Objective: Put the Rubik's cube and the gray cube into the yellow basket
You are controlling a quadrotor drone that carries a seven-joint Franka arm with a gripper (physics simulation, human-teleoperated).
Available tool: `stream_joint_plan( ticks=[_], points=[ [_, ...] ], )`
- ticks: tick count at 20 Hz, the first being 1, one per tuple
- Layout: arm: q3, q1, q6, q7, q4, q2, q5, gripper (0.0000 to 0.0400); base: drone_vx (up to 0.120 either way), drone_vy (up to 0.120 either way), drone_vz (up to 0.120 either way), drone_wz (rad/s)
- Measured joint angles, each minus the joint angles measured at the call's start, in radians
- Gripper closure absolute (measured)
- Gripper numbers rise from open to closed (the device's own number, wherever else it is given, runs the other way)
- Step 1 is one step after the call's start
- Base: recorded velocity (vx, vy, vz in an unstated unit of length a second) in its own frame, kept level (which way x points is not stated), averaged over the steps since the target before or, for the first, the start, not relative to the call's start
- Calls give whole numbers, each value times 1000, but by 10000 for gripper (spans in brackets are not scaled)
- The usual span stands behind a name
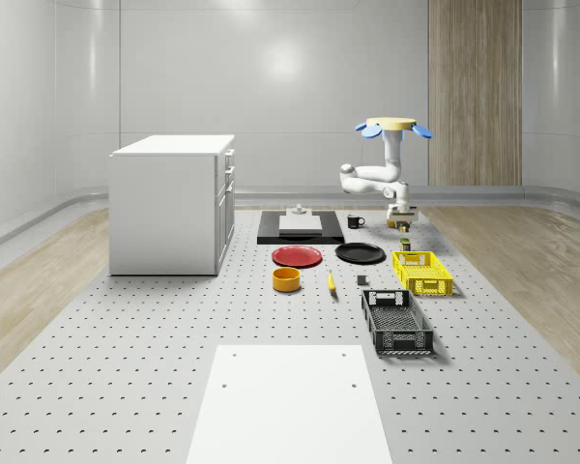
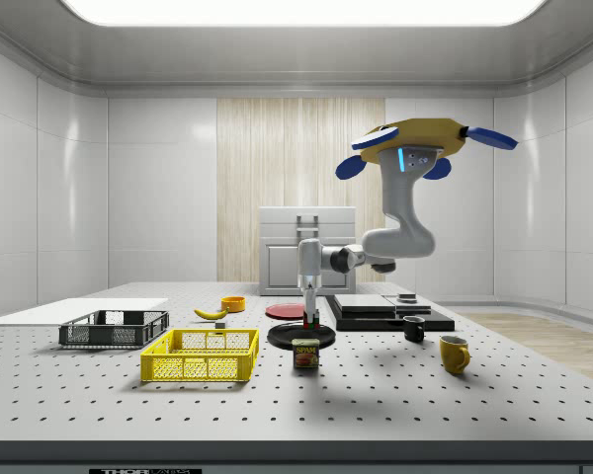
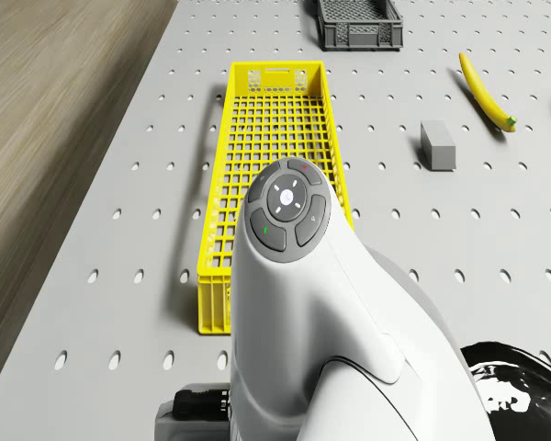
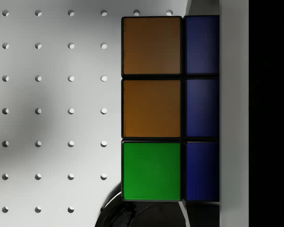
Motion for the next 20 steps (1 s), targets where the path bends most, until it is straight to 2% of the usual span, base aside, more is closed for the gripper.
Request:
stream_joint_plan(
  ticks=[20],
  points=[
    [3, -7, 27, 6, 1, -29, 12, 75, 120, 0, 0, 0]
  ],
)
